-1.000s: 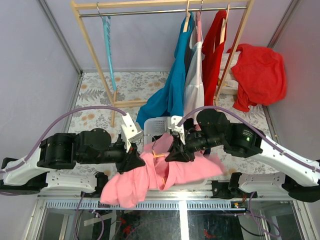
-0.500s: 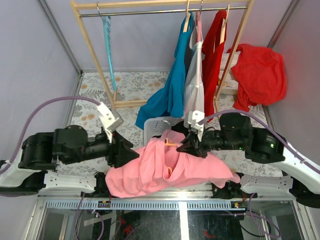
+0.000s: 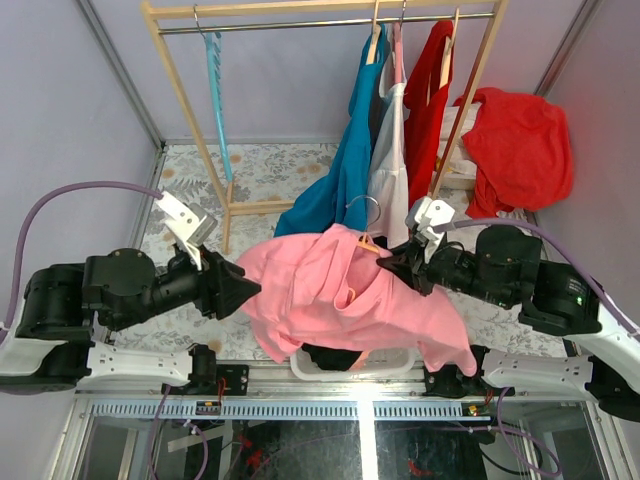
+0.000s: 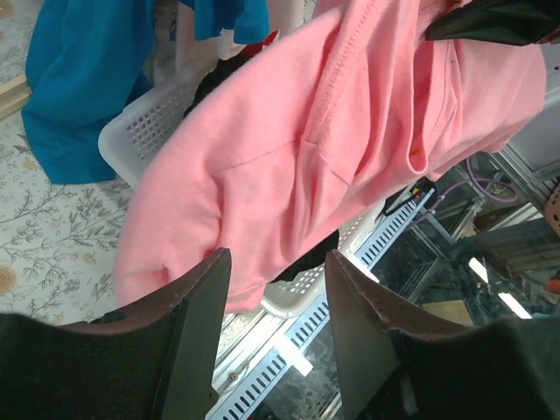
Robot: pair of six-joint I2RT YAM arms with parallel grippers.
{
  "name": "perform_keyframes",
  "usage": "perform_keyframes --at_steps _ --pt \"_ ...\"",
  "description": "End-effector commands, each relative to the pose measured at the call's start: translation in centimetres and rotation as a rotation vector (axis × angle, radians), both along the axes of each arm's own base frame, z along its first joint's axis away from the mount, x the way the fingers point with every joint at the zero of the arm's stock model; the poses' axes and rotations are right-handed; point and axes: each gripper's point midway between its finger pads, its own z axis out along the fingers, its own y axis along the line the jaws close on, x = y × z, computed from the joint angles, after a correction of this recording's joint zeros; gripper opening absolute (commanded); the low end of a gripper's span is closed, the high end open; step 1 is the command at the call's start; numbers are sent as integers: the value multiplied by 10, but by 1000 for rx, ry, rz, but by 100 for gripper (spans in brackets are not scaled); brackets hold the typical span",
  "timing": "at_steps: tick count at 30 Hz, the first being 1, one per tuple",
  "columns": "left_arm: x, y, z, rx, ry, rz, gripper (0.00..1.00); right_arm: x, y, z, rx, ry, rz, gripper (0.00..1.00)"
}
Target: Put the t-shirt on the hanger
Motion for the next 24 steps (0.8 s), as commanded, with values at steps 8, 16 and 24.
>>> perform_keyframes --at_steps 8,16,24 --pt "28 -35 -28 153 -46 113 47 13 9 55 180 -52 -57 0" --pt "41 -50 -42 234 -72 169 47 14 17 57 178 -50 -47 0" --pt "53 -60 -43 269 -107 222 3 12 16 55 181 -45 -41 0"
